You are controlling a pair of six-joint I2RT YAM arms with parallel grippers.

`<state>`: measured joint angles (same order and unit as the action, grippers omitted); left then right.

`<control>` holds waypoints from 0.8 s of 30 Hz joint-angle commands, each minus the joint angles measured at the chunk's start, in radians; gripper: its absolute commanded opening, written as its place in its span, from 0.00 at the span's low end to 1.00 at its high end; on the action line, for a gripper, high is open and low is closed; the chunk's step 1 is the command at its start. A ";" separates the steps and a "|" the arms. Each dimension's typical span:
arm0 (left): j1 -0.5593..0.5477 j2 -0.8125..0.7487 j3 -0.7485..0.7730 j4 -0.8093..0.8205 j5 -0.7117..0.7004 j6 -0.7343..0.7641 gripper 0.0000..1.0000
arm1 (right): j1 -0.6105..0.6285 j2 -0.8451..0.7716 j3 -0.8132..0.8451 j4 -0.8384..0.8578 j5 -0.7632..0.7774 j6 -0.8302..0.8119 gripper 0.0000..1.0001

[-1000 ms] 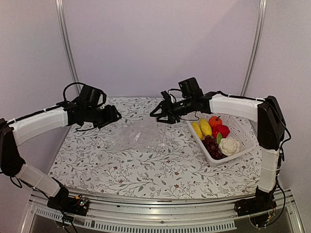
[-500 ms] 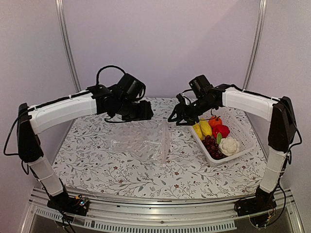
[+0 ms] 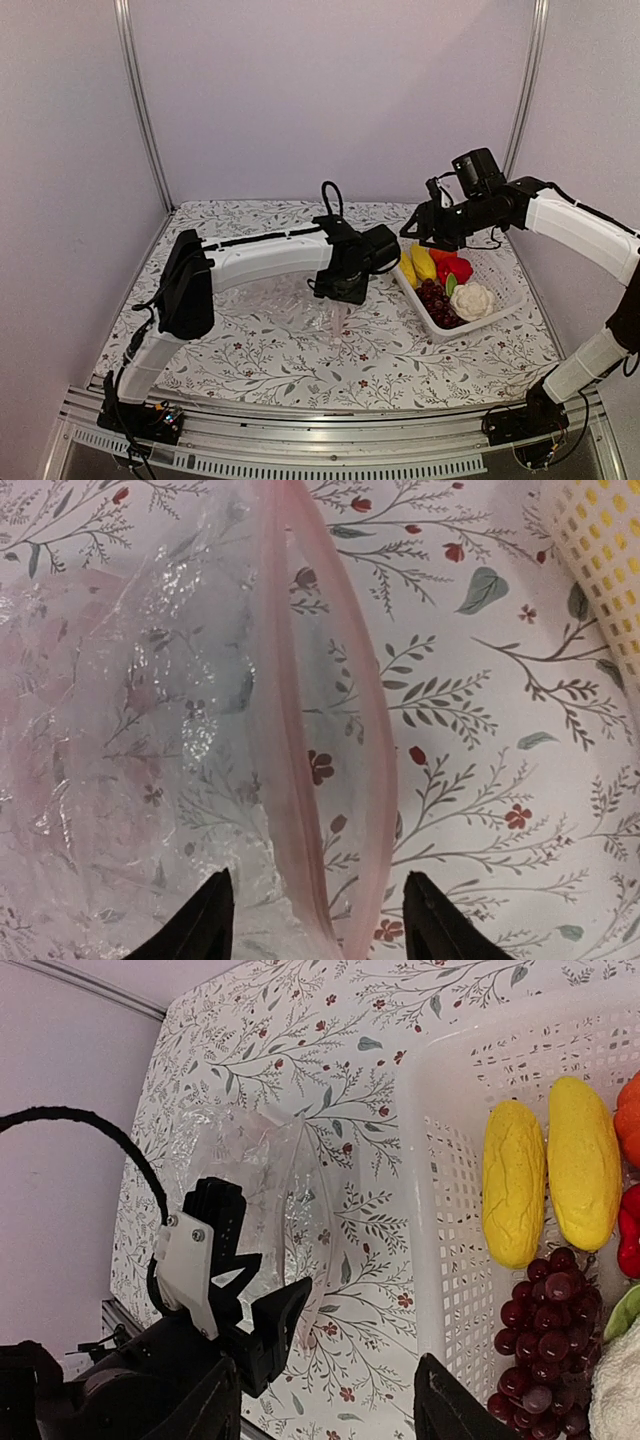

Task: Place the food in the zip-top bag and seal the zipper
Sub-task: Pick up the zipper food storage bag at the center of the board.

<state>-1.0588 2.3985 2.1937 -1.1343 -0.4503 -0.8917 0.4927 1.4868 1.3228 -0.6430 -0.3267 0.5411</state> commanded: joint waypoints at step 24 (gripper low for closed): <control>0.019 -0.264 -0.028 -0.053 -0.085 0.092 0.00 | 0.136 0.202 0.151 0.002 -0.043 -0.057 0.61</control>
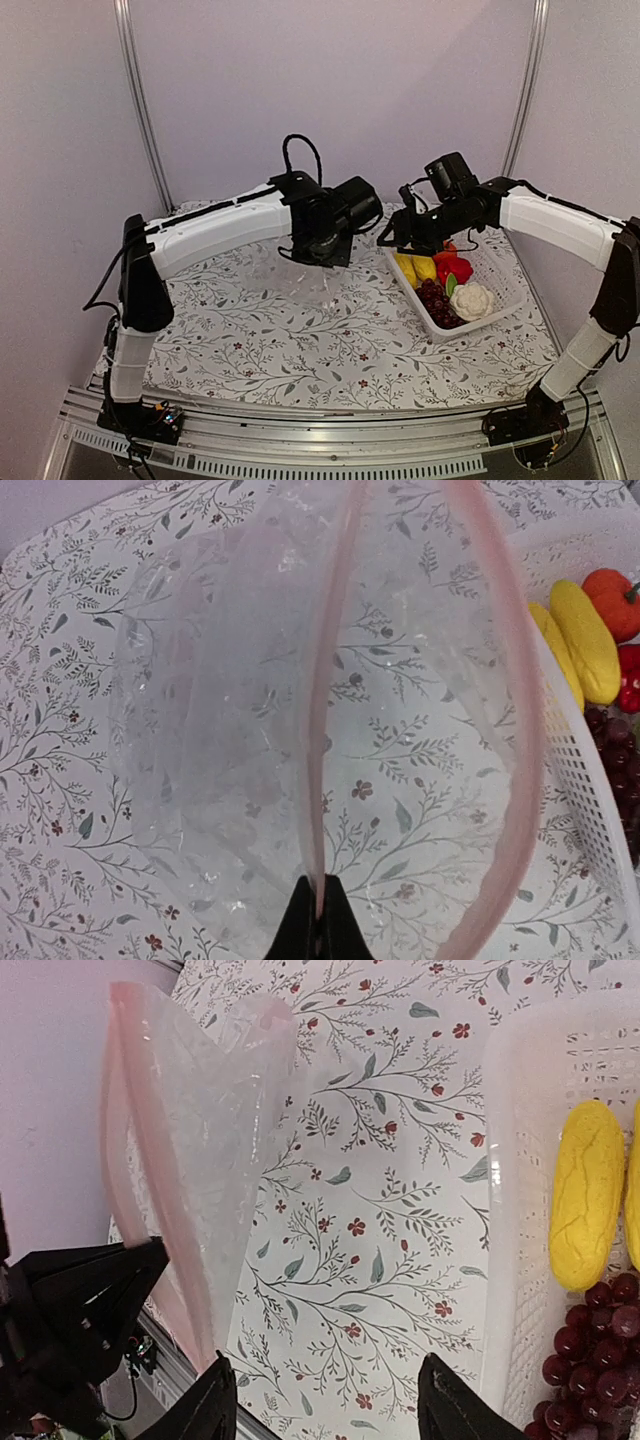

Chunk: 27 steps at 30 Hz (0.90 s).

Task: Place the food in the zip-top bag and seal the zipper
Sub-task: Pick up the zipper food storage bag at the center of the board, then open the zipper food storage bag at the center of the board.

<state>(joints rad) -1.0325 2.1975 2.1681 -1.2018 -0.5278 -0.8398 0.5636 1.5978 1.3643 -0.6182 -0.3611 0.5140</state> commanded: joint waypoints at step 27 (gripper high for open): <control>-0.017 -0.237 -0.097 0.214 0.084 0.182 0.00 | 0.133 0.128 0.227 -0.029 0.123 0.118 0.66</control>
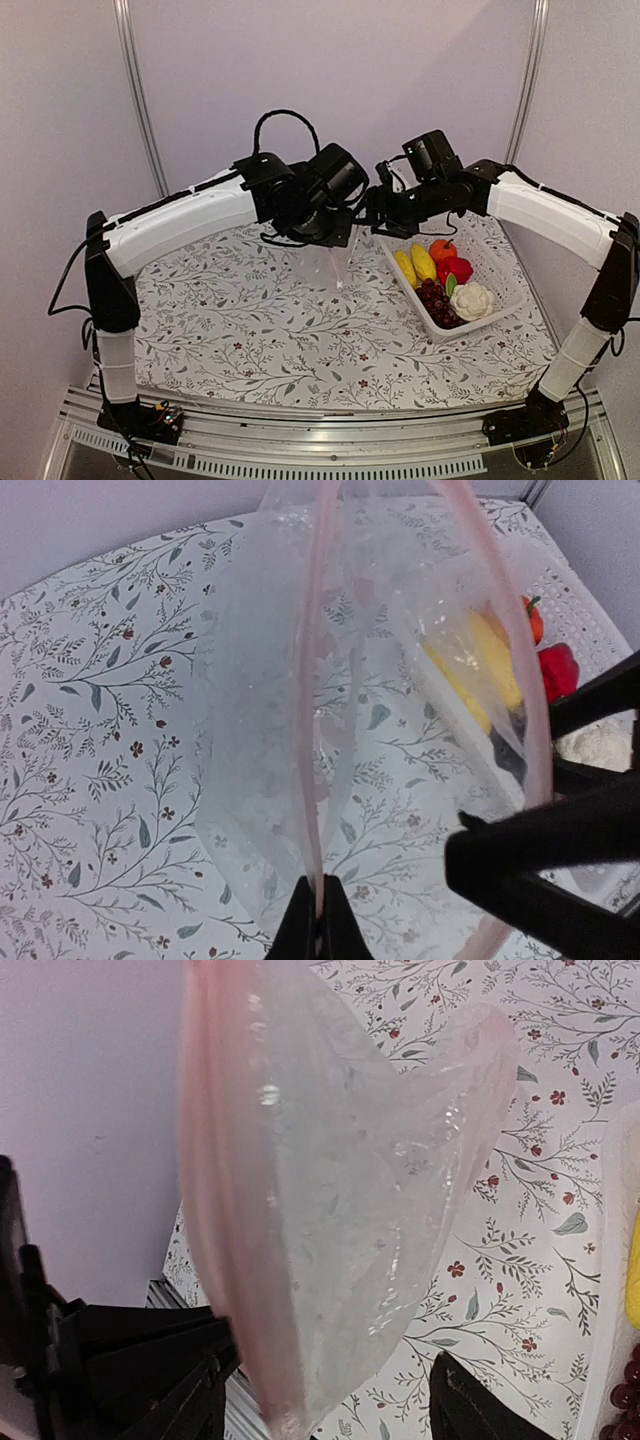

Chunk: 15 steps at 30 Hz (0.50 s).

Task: Place the food in the zip-top bag and seal the zipper
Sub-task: Open the zipper food storage bag at the center of the board.

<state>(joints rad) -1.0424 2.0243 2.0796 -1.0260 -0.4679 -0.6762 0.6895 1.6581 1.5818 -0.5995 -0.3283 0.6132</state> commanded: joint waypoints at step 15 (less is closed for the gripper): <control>-0.005 -0.033 -0.030 0.058 -0.005 -0.013 0.41 | 0.015 0.076 -0.016 0.016 0.083 0.116 0.00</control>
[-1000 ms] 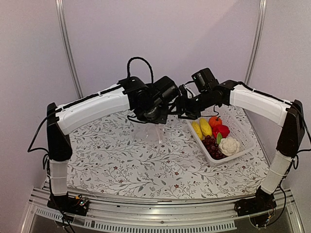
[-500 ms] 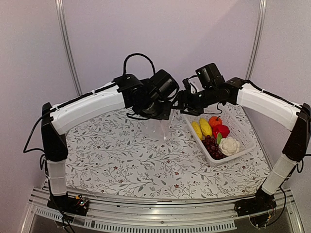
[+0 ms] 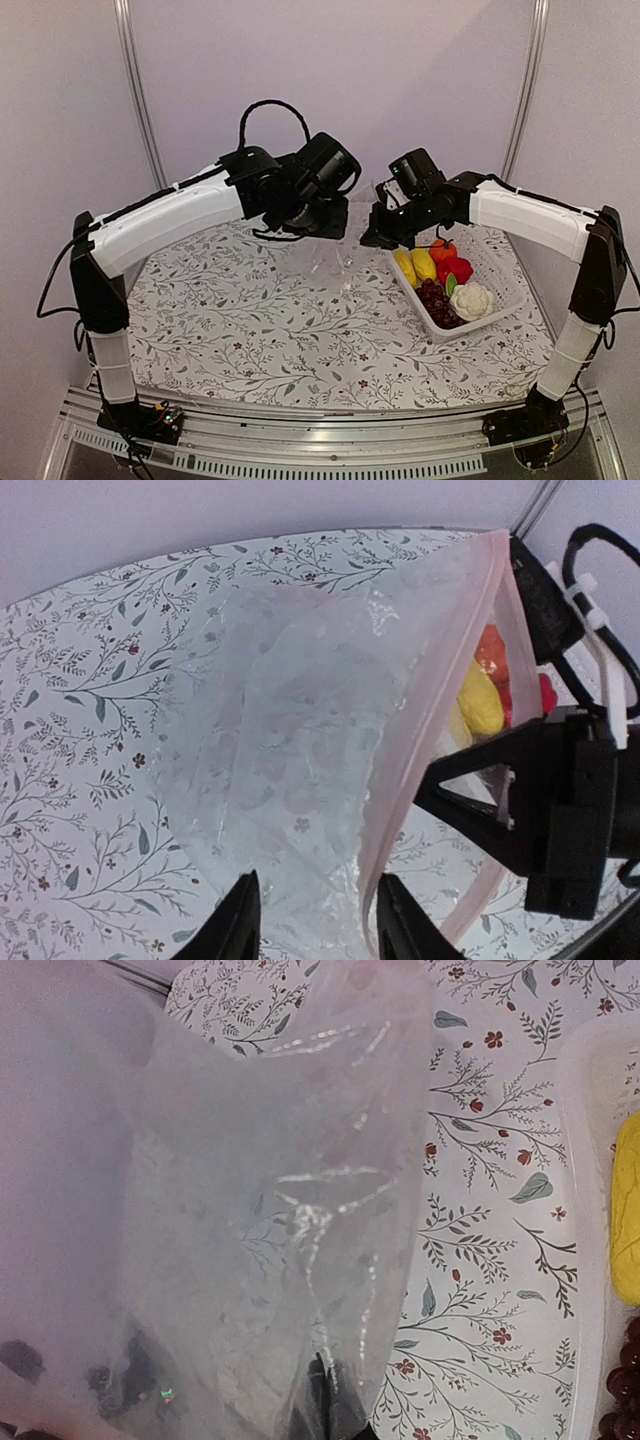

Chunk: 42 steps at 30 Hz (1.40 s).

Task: Place the food in the zip-top bag and seal the zipper
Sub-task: Open the zipper food storage bag at the center of the board.

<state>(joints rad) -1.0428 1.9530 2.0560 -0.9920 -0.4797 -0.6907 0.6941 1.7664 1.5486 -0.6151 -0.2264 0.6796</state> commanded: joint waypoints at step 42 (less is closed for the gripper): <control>0.080 -0.167 -0.261 0.125 -0.065 -0.029 0.00 | -0.026 -0.048 0.060 -0.159 0.029 -0.035 0.22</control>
<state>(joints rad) -1.0023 1.8328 1.8423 -0.8928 -0.5282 -0.7048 0.6811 1.7622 1.6215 -0.7750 -0.0986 0.6754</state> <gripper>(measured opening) 0.004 0.133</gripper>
